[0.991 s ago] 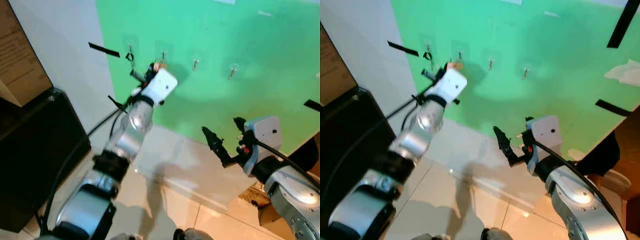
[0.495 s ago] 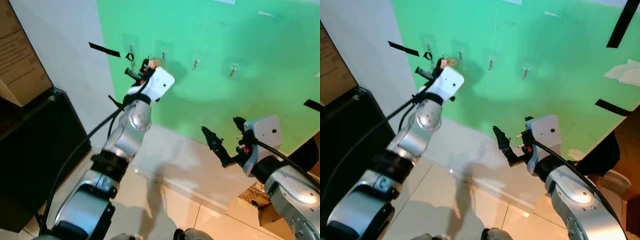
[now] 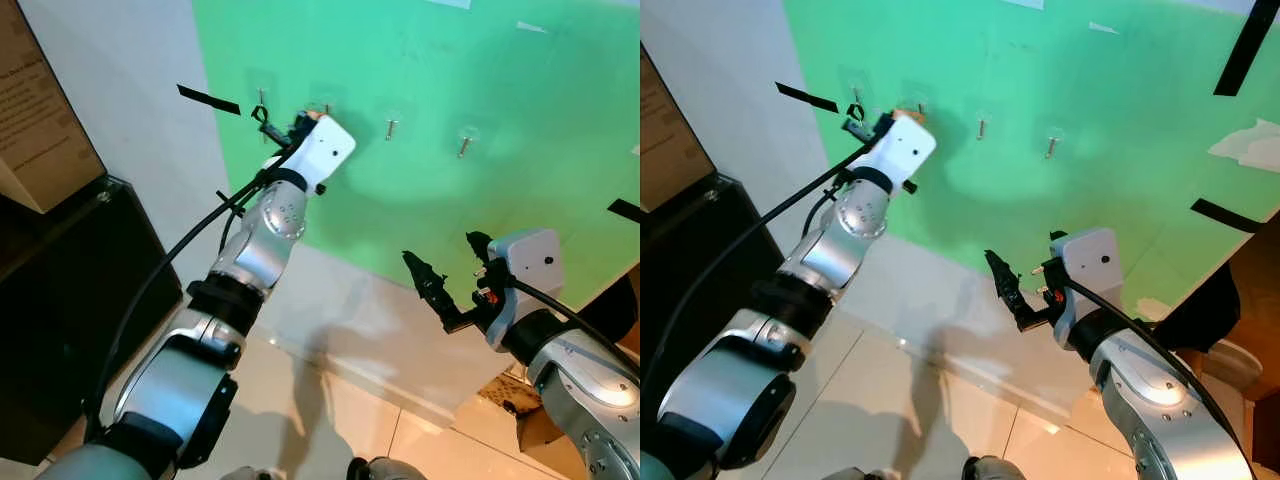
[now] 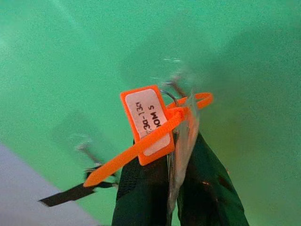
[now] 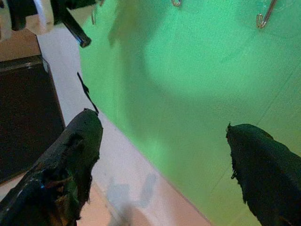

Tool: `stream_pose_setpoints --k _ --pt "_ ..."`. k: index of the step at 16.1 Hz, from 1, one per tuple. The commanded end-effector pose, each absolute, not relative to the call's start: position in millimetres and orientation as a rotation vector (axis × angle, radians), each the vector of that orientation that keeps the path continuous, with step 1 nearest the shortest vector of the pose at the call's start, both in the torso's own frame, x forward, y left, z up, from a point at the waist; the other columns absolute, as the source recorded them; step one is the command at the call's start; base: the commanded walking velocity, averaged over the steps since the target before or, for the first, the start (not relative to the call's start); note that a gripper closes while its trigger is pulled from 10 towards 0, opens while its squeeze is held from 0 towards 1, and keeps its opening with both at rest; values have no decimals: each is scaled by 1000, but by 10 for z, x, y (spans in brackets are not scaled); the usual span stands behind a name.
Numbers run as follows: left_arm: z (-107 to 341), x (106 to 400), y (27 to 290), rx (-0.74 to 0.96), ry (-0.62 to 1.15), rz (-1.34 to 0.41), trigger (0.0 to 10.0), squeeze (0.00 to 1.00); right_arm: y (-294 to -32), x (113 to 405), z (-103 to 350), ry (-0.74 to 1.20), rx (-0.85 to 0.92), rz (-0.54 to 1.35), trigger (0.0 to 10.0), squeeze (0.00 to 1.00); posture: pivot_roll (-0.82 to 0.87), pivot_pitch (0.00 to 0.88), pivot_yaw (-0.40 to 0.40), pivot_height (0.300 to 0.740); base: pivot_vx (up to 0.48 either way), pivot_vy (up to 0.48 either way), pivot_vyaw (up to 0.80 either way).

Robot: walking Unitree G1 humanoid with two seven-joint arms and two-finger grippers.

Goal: Hang keys on a hook

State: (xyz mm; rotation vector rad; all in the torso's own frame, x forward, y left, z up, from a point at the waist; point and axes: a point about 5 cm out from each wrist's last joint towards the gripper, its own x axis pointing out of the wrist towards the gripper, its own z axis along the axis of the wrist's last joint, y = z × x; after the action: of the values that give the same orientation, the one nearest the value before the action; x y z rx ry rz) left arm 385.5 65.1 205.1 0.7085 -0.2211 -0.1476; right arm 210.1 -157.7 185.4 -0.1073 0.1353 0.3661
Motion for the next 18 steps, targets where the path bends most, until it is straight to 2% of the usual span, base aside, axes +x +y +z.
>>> stream_pose_setpoints --k 1,8,18 --pt "2075 3865 602 709 -222 -188 10000 0 -1577 2107 1881 121 -102 370 10000 0 -342 37 13 740 0 0 0" --pt "2034 3934 567 665 -120 -273 10000 0 -1587 2088 1874 124 -99 365 10000 0 -346 37 17 740 0 0 0" --pt "1896 3900 546 658 -65 -335 10000 0 -1595 2100 1879 123 -107 373 10000 0 -347 22 8 740 0 0 0"
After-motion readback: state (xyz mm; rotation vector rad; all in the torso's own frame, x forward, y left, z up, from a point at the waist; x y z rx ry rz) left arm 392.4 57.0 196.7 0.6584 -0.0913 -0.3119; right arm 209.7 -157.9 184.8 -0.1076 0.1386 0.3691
